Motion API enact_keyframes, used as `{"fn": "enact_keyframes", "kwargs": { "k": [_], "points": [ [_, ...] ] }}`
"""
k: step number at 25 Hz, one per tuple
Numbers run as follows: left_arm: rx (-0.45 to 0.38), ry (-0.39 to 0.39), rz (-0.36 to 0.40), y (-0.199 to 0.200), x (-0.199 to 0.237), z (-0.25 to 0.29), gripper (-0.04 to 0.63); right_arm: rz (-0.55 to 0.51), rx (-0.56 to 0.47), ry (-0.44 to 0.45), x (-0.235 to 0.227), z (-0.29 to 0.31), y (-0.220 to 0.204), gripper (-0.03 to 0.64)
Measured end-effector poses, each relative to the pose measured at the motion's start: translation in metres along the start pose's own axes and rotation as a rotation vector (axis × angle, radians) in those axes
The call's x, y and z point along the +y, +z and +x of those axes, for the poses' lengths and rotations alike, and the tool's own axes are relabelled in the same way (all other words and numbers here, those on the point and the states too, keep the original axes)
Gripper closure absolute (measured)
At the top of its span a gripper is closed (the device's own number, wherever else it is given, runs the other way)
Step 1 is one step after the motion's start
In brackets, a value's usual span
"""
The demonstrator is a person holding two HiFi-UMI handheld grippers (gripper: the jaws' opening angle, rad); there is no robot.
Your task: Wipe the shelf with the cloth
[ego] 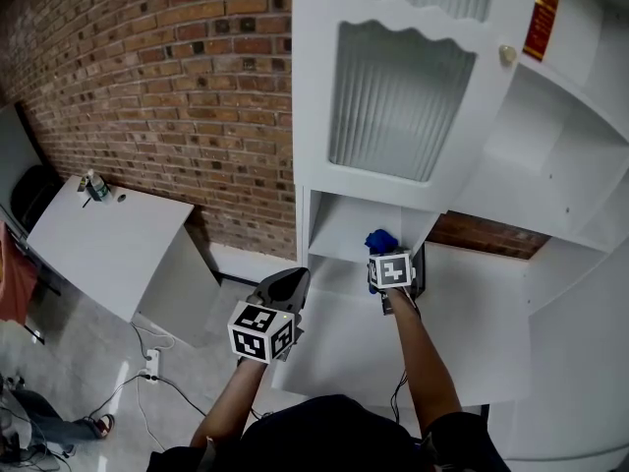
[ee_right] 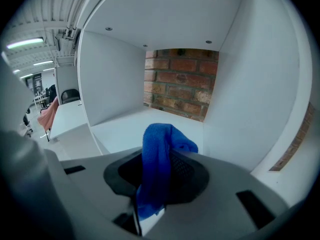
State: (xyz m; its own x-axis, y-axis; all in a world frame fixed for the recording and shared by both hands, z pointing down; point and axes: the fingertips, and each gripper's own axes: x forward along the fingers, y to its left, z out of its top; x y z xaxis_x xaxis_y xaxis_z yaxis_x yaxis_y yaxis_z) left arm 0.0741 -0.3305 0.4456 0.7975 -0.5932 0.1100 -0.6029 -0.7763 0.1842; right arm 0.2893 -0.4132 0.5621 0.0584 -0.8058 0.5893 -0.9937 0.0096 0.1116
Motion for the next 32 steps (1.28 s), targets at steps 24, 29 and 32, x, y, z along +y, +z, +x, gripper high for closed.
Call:
{"fn": "enact_keyframes", "kwargs": {
  "k": [24, 29, 32],
  "points": [
    [-0.015, 0.060, 0.001, 0.003, 0.013, -0.008, 0.578, -0.049, 0.052, 0.011, 0.009, 0.013, 0.011, 0.512],
    [-0.016, 0.070, -0.003, 0.003, 0.014, -0.010, 0.578, -0.074, 0.062, 0.018, 0.011, 0.017, 0.012, 0.512],
    [-0.017, 0.077, -0.005, 0.003, 0.015, -0.010, 0.578, -0.089, 0.072, 0.016, 0.012, 0.018, 0.013, 0.512]
  ]
}}
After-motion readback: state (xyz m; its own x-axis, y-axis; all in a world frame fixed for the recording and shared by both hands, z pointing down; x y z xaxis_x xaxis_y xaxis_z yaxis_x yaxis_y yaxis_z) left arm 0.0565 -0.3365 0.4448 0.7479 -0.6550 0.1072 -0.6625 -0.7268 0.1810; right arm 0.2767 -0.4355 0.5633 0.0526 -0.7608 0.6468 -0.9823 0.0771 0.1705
